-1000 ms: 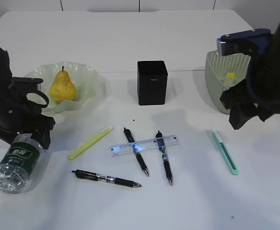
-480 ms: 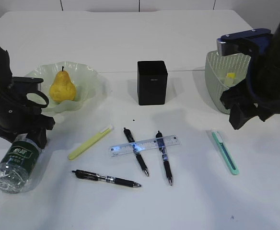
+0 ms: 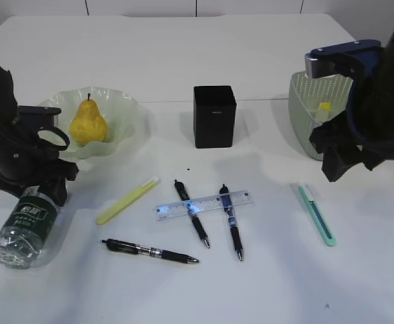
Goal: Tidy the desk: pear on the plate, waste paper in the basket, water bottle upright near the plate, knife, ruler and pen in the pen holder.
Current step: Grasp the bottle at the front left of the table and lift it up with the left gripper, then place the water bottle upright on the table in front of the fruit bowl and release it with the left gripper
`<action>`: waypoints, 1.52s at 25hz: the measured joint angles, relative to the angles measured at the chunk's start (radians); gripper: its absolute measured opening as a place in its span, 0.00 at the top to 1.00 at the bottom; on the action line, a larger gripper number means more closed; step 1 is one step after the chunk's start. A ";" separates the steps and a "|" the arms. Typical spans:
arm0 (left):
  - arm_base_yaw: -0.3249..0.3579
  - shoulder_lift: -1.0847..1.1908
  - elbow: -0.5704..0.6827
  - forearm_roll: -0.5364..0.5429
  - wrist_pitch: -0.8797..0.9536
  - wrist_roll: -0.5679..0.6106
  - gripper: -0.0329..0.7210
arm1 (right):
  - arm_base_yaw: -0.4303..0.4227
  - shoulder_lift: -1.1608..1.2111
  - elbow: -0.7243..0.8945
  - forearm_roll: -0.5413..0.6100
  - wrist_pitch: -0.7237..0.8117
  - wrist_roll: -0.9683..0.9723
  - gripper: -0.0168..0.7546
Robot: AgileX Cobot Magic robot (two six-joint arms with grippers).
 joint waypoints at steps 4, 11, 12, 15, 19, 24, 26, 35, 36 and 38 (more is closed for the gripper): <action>0.000 0.000 0.000 0.000 -0.005 0.000 0.41 | 0.000 0.000 0.000 0.000 0.000 0.000 0.39; 0.000 -0.083 0.090 0.005 -0.108 0.000 0.41 | 0.000 0.000 0.000 -0.002 0.008 0.000 0.39; 0.000 -0.102 0.105 0.010 -0.124 0.000 0.41 | 0.000 0.000 0.000 -0.002 0.010 0.000 0.39; 0.000 -0.179 0.150 0.032 -0.163 0.000 0.41 | 0.000 0.000 0.000 -0.002 0.011 0.000 0.39; 0.000 -0.278 0.232 0.056 -0.220 0.000 0.41 | 0.000 0.000 0.000 -0.002 0.012 0.000 0.39; 0.000 -0.401 0.387 0.060 -0.360 0.000 0.41 | 0.000 0.000 0.000 -0.002 0.013 0.000 0.39; 0.000 -0.450 0.461 0.062 -0.439 0.000 0.41 | 0.000 0.000 0.000 -0.002 0.015 0.000 0.39; 0.000 -0.571 0.657 0.068 -0.798 0.000 0.41 | 0.000 0.000 0.000 -0.002 0.025 0.002 0.39; 0.000 -0.572 0.670 0.069 -0.844 0.000 0.41 | 0.000 0.000 0.000 -0.002 0.025 0.004 0.39; 0.000 -0.572 0.699 0.071 -0.939 0.000 0.41 | 0.000 0.000 0.000 -0.002 0.027 0.006 0.39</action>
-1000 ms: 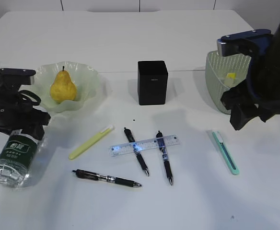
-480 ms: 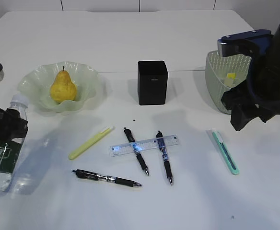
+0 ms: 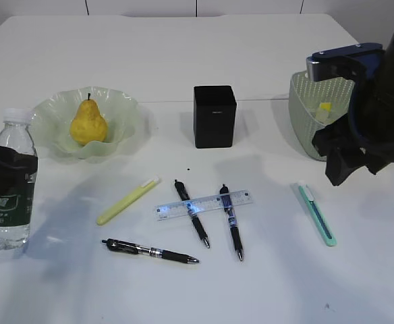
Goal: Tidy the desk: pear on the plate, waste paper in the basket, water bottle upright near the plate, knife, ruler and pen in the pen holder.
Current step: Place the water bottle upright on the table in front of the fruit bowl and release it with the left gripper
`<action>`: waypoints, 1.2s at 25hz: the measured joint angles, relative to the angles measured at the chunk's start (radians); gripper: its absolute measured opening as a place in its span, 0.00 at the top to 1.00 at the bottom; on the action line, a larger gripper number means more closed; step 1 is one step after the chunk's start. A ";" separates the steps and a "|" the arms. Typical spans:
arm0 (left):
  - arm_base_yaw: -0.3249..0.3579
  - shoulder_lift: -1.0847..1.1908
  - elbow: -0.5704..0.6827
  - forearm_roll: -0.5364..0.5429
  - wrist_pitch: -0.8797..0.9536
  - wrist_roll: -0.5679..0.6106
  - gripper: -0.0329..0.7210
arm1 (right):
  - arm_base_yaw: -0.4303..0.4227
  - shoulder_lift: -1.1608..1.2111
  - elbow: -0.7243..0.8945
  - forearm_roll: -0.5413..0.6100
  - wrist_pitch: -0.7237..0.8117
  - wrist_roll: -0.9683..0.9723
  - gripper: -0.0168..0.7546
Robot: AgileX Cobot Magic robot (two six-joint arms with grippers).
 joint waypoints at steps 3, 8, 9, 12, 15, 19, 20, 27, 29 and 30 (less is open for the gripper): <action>0.000 0.000 0.058 0.002 -0.172 0.000 0.41 | 0.000 0.000 0.000 0.002 0.001 0.004 0.39; 0.017 0.060 0.129 -0.003 -0.452 0.000 0.41 | 0.000 0.000 0.000 0.004 0.001 0.008 0.39; 0.017 0.085 0.133 -0.004 -0.503 0.000 0.41 | 0.000 0.000 0.000 0.006 0.002 0.008 0.39; 0.019 0.155 0.133 0.000 -0.651 0.000 0.41 | 0.000 0.000 0.000 0.006 0.002 0.008 0.39; 0.019 0.218 0.133 0.007 -0.785 0.000 0.41 | 0.000 0.000 0.000 0.006 0.002 0.008 0.39; 0.019 0.278 0.133 0.009 -0.835 0.000 0.41 | 0.000 0.000 0.000 0.008 0.002 0.008 0.39; 0.019 0.288 0.133 0.009 -0.835 0.000 0.41 | 0.000 0.000 0.000 0.008 0.002 0.008 0.39; 0.019 0.336 0.133 0.042 -0.837 0.000 0.41 | 0.000 0.000 0.000 0.008 0.002 0.008 0.39; 0.019 0.355 0.133 0.047 -0.841 0.000 0.41 | 0.000 0.000 0.000 0.008 0.000 0.008 0.39; 0.019 0.367 0.133 0.049 -0.843 0.000 0.41 | 0.000 0.000 0.000 0.008 -0.002 0.008 0.39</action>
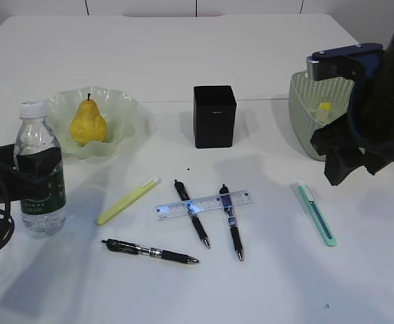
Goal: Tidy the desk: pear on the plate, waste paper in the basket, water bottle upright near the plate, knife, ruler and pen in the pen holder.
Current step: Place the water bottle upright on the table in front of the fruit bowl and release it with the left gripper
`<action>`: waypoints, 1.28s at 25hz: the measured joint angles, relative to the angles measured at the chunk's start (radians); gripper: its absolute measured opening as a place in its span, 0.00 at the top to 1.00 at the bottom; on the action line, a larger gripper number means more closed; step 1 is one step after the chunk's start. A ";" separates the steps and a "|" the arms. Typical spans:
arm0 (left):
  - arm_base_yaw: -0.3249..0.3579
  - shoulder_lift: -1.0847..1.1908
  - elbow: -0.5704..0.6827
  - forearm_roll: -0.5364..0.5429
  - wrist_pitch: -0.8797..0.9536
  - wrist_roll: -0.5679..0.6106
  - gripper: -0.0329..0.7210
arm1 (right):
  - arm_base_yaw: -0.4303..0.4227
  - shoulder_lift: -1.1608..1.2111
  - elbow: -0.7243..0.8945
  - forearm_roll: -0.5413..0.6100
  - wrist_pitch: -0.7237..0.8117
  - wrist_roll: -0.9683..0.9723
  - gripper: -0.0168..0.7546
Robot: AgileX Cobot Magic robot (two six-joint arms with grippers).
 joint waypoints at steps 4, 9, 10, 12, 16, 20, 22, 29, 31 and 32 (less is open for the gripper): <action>0.000 0.044 -0.003 0.012 -0.015 0.026 0.41 | 0.000 0.000 0.000 0.000 -0.012 0.000 0.39; 0.000 0.072 -0.024 0.078 -0.038 0.061 0.41 | 0.000 0.000 0.000 0.000 -0.023 0.000 0.39; 0.000 0.077 -0.035 0.098 -0.038 0.066 0.41 | 0.000 0.000 0.000 0.000 -0.025 0.000 0.39; 0.000 0.099 -0.061 0.127 -0.039 0.068 0.43 | 0.000 0.000 0.000 0.000 -0.029 0.000 0.39; 0.000 0.152 -0.117 0.162 -0.067 0.071 0.44 | 0.000 0.000 0.000 0.000 -0.037 0.000 0.39; 0.000 0.206 -0.158 0.168 -0.109 0.071 0.44 | 0.000 0.000 0.000 0.000 -0.039 0.000 0.39; 0.000 0.222 -0.162 0.168 -0.128 0.071 0.44 | 0.000 0.000 0.000 -0.002 -0.039 0.000 0.39; 0.000 0.237 -0.157 0.167 -0.159 0.075 0.44 | 0.000 0.000 0.000 -0.012 -0.039 0.000 0.39; 0.000 0.237 -0.142 0.163 -0.167 0.086 0.41 | 0.000 0.000 0.000 -0.016 -0.039 0.000 0.39; 0.000 0.237 -0.135 0.161 -0.174 0.096 0.40 | 0.000 0.000 0.000 -0.017 -0.040 0.000 0.39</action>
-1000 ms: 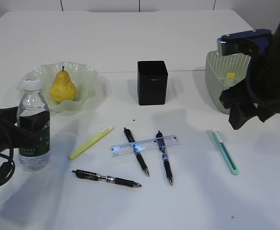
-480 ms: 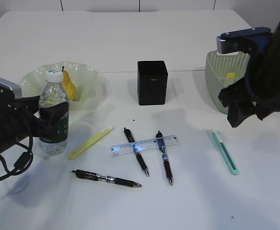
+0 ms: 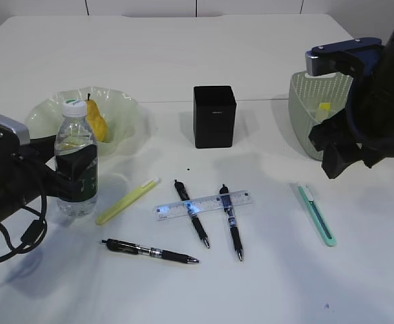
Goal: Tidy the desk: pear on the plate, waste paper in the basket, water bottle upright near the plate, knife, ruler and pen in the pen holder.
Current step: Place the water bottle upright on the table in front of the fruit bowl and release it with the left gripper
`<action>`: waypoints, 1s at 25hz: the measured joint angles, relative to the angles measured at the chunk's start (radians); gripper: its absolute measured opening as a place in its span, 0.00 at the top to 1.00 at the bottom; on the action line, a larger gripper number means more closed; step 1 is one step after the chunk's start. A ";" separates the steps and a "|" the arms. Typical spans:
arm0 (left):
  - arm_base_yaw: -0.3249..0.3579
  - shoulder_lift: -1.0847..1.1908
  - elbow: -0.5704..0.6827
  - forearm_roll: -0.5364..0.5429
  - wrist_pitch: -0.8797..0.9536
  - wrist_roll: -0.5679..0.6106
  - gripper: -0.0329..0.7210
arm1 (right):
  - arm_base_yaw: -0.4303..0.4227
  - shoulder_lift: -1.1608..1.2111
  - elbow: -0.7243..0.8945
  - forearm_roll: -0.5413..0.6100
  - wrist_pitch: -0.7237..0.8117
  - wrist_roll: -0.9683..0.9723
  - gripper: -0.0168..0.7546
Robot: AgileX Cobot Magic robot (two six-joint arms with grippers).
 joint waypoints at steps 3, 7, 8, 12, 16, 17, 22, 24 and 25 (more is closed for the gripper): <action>0.000 0.000 0.020 -0.002 -0.019 0.013 0.35 | 0.000 0.000 0.000 -0.004 -0.002 0.000 0.39; 0.000 0.000 0.026 -0.002 -0.026 0.017 0.34 | 0.000 0.000 0.000 -0.006 -0.004 0.000 0.39; 0.000 0.000 0.026 -0.004 -0.026 0.017 0.33 | 0.000 0.000 0.000 -0.006 -0.004 0.000 0.39; 0.000 0.000 0.028 -0.031 -0.005 0.017 0.27 | 0.000 0.000 0.000 -0.006 -0.005 0.000 0.39; 0.000 0.010 0.039 -0.045 0.068 0.019 0.25 | 0.000 0.000 0.000 -0.006 -0.007 0.000 0.39; 0.000 0.012 0.040 -0.048 0.084 0.019 0.25 | 0.000 0.000 0.000 -0.006 -0.007 0.000 0.39; 0.000 0.014 0.040 -0.050 0.099 0.021 0.22 | 0.000 0.000 0.000 -0.006 -0.007 0.000 0.40; 0.000 0.014 0.040 -0.050 0.099 0.021 0.21 | 0.000 0.000 0.000 -0.011 -0.007 0.000 0.40; 0.000 0.012 0.040 -0.050 0.100 0.021 0.21 | 0.000 0.000 0.000 -0.015 -0.007 0.000 0.40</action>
